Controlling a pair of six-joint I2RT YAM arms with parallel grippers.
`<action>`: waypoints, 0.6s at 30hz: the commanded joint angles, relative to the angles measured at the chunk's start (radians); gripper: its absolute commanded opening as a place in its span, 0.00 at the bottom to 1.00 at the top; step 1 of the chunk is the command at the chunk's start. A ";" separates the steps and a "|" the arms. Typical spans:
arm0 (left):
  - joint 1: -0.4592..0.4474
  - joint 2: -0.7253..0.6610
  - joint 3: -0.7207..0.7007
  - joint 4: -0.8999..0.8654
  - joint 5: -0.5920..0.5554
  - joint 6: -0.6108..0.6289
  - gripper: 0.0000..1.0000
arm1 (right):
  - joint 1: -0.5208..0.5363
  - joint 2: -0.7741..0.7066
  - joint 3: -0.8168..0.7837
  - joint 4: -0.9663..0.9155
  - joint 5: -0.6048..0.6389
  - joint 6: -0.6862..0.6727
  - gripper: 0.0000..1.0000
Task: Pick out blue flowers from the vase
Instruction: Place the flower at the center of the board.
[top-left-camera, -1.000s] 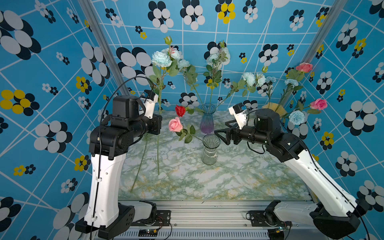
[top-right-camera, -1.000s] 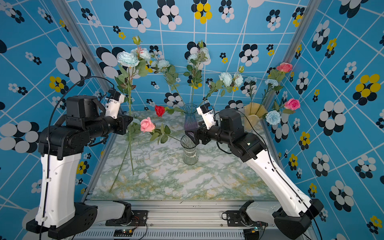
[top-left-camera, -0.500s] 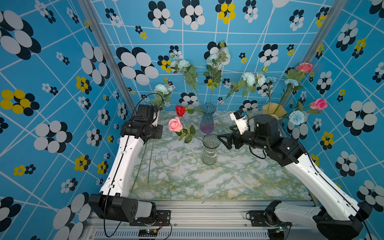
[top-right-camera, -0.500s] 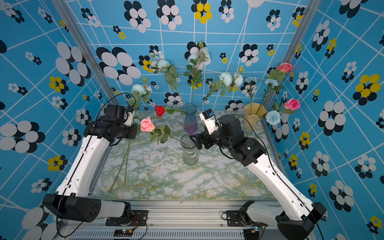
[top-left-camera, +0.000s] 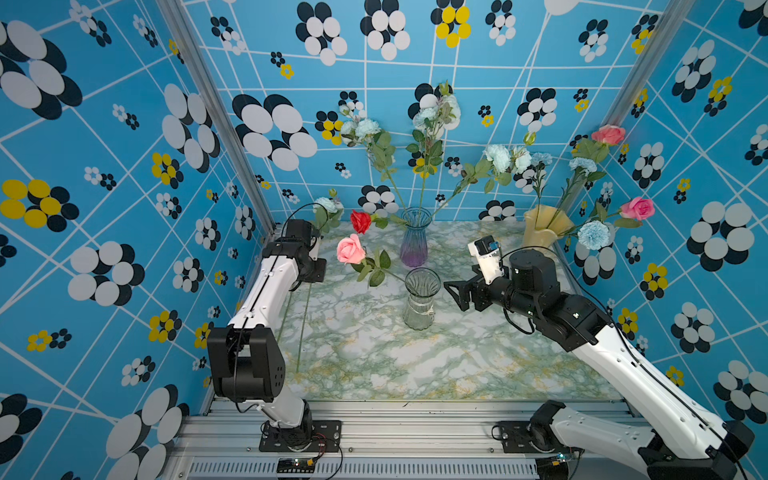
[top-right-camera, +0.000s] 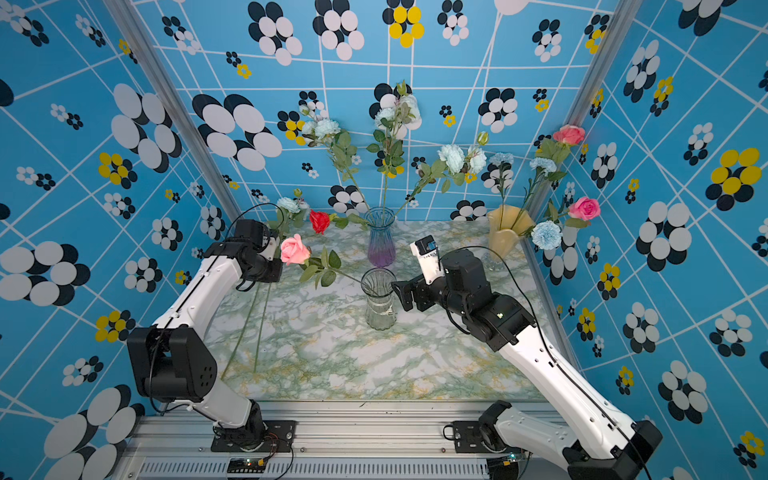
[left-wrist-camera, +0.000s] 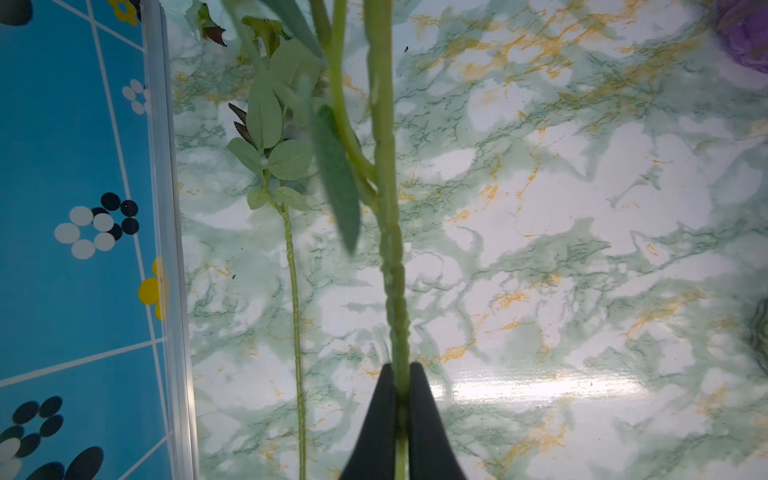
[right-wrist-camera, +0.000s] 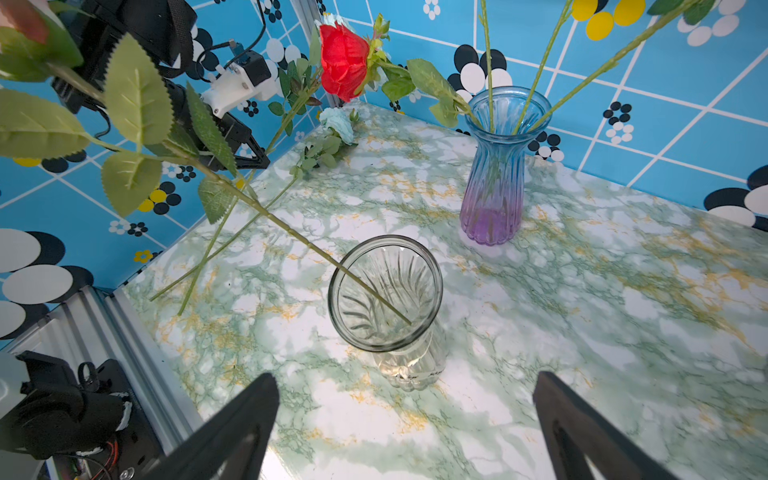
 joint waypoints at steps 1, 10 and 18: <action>0.014 0.053 0.006 0.049 0.054 0.029 0.00 | -0.006 -0.030 -0.027 0.040 0.054 -0.027 0.99; 0.015 0.246 0.057 0.044 0.004 0.091 0.00 | -0.006 -0.055 -0.040 0.026 0.049 -0.031 0.99; 0.051 0.356 0.102 0.027 -0.060 0.083 0.00 | -0.007 -0.068 -0.056 0.032 0.054 -0.032 0.99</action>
